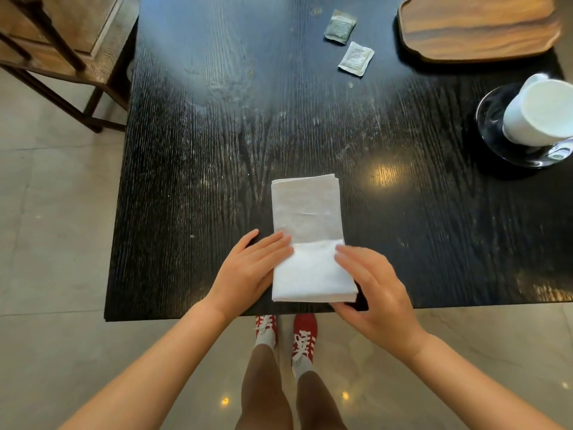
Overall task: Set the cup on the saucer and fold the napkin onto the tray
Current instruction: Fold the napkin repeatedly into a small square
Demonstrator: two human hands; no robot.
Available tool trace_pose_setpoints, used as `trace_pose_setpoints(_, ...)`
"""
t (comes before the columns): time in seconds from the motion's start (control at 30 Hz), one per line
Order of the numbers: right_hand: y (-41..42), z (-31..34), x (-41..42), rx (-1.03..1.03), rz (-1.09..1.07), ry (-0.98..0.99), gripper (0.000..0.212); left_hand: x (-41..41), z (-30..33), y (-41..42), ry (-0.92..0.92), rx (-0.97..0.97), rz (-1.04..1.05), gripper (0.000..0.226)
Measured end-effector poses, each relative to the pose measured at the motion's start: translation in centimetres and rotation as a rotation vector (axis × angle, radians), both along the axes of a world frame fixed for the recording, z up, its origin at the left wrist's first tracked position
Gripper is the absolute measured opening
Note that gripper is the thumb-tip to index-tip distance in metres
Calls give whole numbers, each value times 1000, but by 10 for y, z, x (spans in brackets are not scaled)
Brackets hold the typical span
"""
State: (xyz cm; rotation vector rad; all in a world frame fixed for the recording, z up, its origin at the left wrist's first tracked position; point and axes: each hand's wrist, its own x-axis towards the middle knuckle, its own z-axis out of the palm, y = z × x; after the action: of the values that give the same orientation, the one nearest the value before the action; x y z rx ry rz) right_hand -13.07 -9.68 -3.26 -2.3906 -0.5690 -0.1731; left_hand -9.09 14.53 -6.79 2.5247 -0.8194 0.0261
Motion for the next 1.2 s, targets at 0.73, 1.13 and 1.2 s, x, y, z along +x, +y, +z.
trace_pose_setpoints(0.73, 31, -11, 60, 4, -636, 232, 18, 25, 9, -49, 129, -342, 730, 29)
trace_pose_setpoints(1.13, 32, -20, 88, -452, -141, 107, 66, 51, -1, -40, 26, 265, 275, 59)
trace_pose_setpoints(1.2, 30, -27, 93, -490, -124, 147, 58, 54, -5, -39, 66, 299, 276, 60)
